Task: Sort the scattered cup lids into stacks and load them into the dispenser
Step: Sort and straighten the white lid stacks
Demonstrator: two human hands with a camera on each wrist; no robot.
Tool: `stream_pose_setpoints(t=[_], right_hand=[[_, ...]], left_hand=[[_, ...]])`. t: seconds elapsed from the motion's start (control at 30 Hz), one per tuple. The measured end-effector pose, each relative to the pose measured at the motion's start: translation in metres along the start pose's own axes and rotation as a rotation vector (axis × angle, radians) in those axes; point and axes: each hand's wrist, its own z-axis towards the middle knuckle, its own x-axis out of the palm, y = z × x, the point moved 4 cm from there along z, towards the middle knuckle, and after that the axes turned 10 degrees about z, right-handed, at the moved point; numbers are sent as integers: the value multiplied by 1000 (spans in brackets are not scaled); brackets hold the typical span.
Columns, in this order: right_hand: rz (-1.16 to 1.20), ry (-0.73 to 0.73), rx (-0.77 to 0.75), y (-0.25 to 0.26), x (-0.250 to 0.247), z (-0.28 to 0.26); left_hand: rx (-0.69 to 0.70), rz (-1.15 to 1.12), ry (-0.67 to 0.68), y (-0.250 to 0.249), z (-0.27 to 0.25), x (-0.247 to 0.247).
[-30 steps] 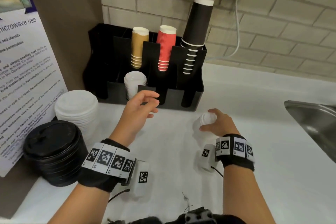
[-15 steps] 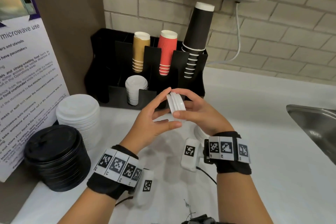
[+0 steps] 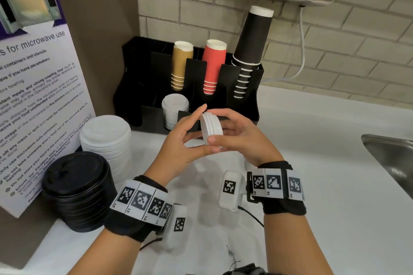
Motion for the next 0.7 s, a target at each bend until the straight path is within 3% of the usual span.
stream_pose_setpoints(t=[0.2, 0.37, 0.47, 0.57, 0.7], right_hand=[[6, -30, -63, 8, 10, 24], [-145, -315, -253, 27, 4, 86], [-424, -197, -253, 22, 19, 132], [-724, -91, -162, 3, 35, 165], [-932, -7, -81, -14, 45, 184]], left_hand=[[-35, -45, -50, -2, 3, -18], [-27, 23, -416, -9, 2, -68], [-34, -6, -515, -10, 2, -86], [-19, -14, -531, -12, -2, -92], [-25, -26, -537, -10, -8, -98]])
